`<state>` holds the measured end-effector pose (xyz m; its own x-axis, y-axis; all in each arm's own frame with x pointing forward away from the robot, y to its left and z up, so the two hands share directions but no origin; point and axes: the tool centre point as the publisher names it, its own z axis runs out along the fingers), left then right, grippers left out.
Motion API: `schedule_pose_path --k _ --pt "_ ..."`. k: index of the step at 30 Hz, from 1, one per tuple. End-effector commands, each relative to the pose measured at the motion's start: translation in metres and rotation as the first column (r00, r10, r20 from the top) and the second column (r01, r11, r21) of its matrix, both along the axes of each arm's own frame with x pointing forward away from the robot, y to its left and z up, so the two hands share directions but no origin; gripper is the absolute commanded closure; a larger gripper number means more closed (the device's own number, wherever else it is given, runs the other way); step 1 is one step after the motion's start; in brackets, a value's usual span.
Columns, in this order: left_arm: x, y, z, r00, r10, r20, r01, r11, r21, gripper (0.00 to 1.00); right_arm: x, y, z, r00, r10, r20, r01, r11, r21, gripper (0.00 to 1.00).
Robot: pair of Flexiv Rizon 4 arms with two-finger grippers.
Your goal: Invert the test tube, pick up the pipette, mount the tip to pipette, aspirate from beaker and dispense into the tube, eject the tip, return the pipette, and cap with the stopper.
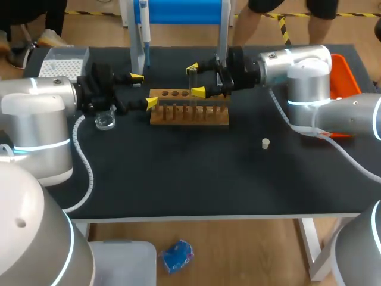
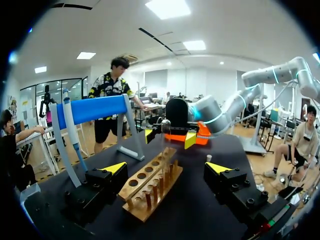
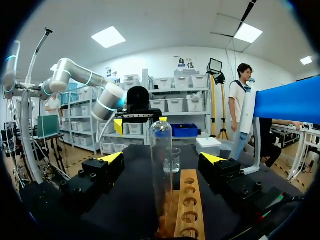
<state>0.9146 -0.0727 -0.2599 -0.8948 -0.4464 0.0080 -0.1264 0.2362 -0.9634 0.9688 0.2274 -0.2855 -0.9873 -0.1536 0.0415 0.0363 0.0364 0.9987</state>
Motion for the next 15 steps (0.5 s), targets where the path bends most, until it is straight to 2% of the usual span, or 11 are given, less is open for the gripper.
schedule_pose_path --k 1,2,7,8,11,12,15 --pt "-0.0008 -0.0009 -0.0004 1.000 0.005 0.002 -0.005 1.000 0.000 0.00 0.0010 -0.0005 -0.0011 1.000 0.001 0.000 -0.001 1.000 0.001 0.33" --pt "-0.0008 -0.0009 -0.0004 1.000 0.005 0.002 -0.005 1.000 0.000 0.00 0.0010 -0.0005 -0.0011 1.000 0.001 0.000 -0.001 1.000 0.002 0.51" --pt "-0.0008 -0.0009 -0.0004 1.000 0.005 0.002 -0.005 1.000 0.000 0.00 0.0012 0.0027 -0.0006 1.000 0.002 -0.002 -0.002 1.000 0.003 0.58" --pt "-0.0008 -0.0009 -0.0004 1.000 0.005 0.002 -0.005 1.000 0.000 0.00 0.0017 0.0035 -0.0005 1.000 0.002 -0.002 -0.002 1.000 0.004 0.64" --pt "-0.0008 -0.0009 -0.0004 1.000 0.005 0.002 -0.005 1.000 0.000 0.00 0.0018 0.0048 0.0007 1.000 -0.001 -0.005 0.002 1.000 0.011 0.95" --pt "-0.0008 -0.0009 -0.0004 1.000 0.005 0.002 -0.005 1.000 0.000 0.00 0.0017 0.0050 0.0008 1.000 -0.002 -0.006 0.002 1.000 0.011 1.00" --pt "-0.0008 -0.0009 -0.0004 1.000 0.005 0.002 -0.005 1.000 0.000 0.00 0.0015 0.0053 0.0008 1.000 -0.006 -0.009 0.006 1.000 0.014 1.00"
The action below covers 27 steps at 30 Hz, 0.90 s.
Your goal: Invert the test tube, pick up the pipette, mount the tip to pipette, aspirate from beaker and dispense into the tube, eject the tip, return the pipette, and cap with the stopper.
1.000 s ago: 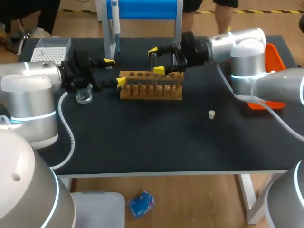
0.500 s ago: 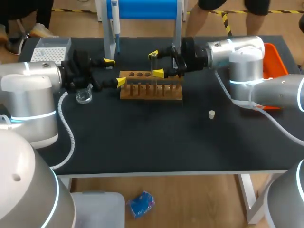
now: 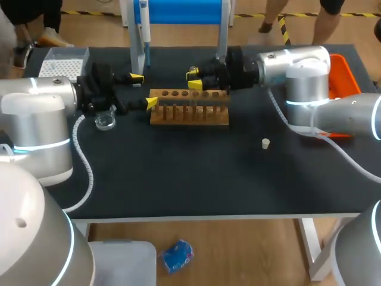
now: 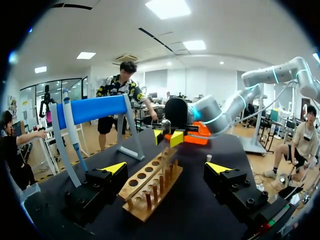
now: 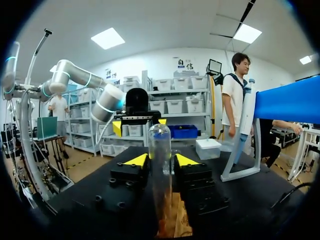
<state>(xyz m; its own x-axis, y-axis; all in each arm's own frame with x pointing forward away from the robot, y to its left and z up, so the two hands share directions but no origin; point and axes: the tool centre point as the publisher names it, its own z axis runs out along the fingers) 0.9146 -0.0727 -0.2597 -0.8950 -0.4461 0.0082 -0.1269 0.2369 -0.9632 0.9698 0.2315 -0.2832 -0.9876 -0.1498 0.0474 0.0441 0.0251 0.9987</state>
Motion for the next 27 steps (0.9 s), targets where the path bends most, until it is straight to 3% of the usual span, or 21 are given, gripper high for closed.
schedule_pose_path --k 1,14,27 --pt "-0.001 -0.001 -0.001 1.000 0.005 0.003 -0.005 1.000 0.000 0.00 0.001 0.001 -0.002 1.000 -0.003 -0.002 0.003 1.000 0.003 1.00" --pt "-0.001 -0.001 -0.001 1.000 0.005 0.003 -0.005 1.000 0.000 0.00 0.001 -0.002 0.006 1.000 -0.019 0.002 0.019 1.000 0.009 1.00" --pt "-0.001 -0.001 -0.001 1.000 0.005 0.003 -0.005 1.000 0.000 0.00 0.001 -0.004 0.027 1.000 -0.029 0.005 0.028 0.999 0.036 1.00"
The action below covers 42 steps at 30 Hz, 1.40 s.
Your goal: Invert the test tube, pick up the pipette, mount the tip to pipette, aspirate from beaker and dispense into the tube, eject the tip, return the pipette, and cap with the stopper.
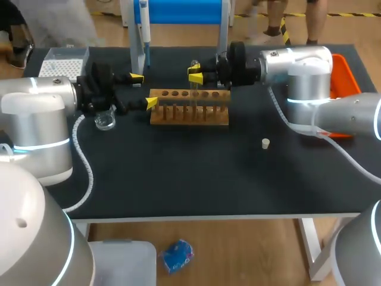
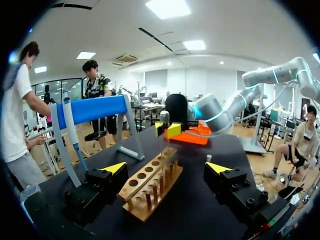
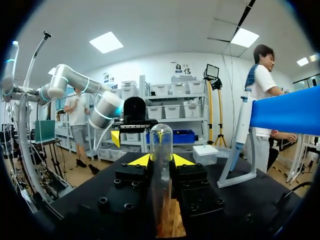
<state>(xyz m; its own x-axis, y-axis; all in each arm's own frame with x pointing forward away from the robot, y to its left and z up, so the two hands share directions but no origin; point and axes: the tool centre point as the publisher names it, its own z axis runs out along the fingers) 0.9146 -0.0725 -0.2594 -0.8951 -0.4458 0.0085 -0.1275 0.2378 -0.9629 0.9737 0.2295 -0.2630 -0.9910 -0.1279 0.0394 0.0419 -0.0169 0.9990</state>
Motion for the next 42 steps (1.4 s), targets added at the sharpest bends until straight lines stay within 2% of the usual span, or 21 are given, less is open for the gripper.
schedule_pose_path --k 1,17,42 --pt "-0.001 -0.001 -0.001 1.000 0.005 0.004 -0.005 1.000 -0.001 0.00 -0.003 -0.002 0.008 1.000 -0.005 0.005 0.005 1.000 -0.004 1.00" --pt "-0.001 -0.001 -0.001 1.000 0.005 0.004 -0.005 1.000 -0.001 0.00 -0.003 -0.007 0.029 0.999 -0.013 0.042 0.013 1.000 -0.001 1.00" --pt "-0.001 -0.001 -0.001 1.000 0.005 0.004 -0.005 1.000 -0.001 0.00 -0.008 -0.012 0.055 0.999 0.000 0.051 -0.001 1.000 0.014 1.00"
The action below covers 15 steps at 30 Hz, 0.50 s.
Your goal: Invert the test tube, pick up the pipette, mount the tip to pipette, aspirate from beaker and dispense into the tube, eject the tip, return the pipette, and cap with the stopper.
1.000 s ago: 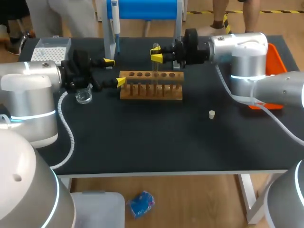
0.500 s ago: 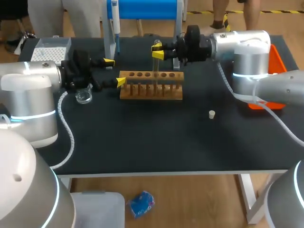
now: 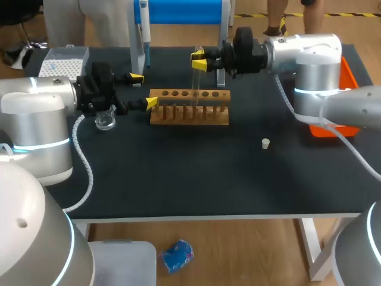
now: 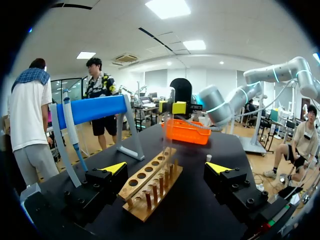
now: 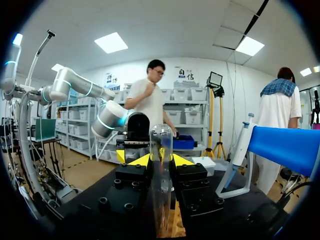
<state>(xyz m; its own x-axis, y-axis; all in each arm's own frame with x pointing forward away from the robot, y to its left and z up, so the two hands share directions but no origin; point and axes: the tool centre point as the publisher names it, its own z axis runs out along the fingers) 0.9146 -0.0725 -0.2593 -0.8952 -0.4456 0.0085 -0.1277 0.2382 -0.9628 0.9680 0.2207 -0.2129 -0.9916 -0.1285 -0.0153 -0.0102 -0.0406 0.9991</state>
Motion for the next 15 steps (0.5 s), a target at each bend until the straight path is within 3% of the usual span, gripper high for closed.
schedule_pose_path --k 1,15 --pt "-0.001 -0.001 -0.001 1.000 0.005 0.004 -0.005 1.000 -0.002 0.00 -0.003 -0.004 0.008 1.000 -0.001 -0.003 0.001 1.000 -0.009 1.00" --pt "-0.001 -0.001 -0.001 1.000 0.005 0.004 -0.005 1.000 -0.002 0.00 -0.010 -0.010 0.030 1.000 0.004 0.008 -0.004 1.000 -0.025 1.00"
